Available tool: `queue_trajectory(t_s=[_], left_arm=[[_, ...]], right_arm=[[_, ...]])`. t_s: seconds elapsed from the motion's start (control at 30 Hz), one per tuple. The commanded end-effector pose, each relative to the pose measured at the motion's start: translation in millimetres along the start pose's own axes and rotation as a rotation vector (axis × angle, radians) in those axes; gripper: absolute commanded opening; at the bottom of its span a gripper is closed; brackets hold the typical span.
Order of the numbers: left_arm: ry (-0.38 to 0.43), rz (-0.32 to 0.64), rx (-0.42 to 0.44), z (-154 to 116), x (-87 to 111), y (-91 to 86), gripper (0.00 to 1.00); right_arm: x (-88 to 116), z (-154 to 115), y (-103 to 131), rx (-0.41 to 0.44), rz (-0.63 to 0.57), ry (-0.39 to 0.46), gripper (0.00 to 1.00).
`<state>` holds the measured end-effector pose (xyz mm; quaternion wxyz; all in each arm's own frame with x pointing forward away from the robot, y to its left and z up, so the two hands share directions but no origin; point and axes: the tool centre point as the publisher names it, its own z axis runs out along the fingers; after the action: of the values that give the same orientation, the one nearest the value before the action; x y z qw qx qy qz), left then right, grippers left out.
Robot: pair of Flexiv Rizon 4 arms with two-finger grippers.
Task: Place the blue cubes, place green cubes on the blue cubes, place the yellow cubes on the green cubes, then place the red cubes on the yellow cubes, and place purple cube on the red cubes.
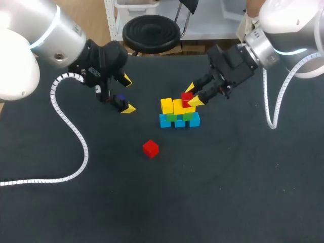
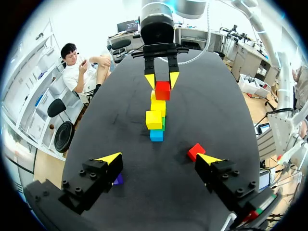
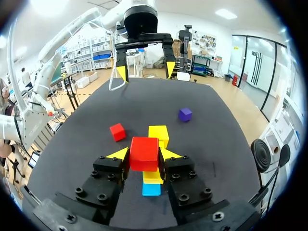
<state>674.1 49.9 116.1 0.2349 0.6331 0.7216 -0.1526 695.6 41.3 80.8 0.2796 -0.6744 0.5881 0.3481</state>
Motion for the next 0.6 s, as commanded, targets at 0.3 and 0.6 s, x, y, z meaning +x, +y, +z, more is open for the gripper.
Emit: queue_trajectory(t_s=[0.3,0.6], left_arm=[[0.005,-0.001,-0.001,-0.3,-0.7,0.0,1.00],[0.005,-0.001,-0.001,-0.3,-0.7,0.0,1.00]], right_arm=[[-3.3,0.0,-13.9,-0.012,-0.014,0.000,0.00],[-0.9,2.2,-17.7,-0.016,-0.010,0.000,0.00]])
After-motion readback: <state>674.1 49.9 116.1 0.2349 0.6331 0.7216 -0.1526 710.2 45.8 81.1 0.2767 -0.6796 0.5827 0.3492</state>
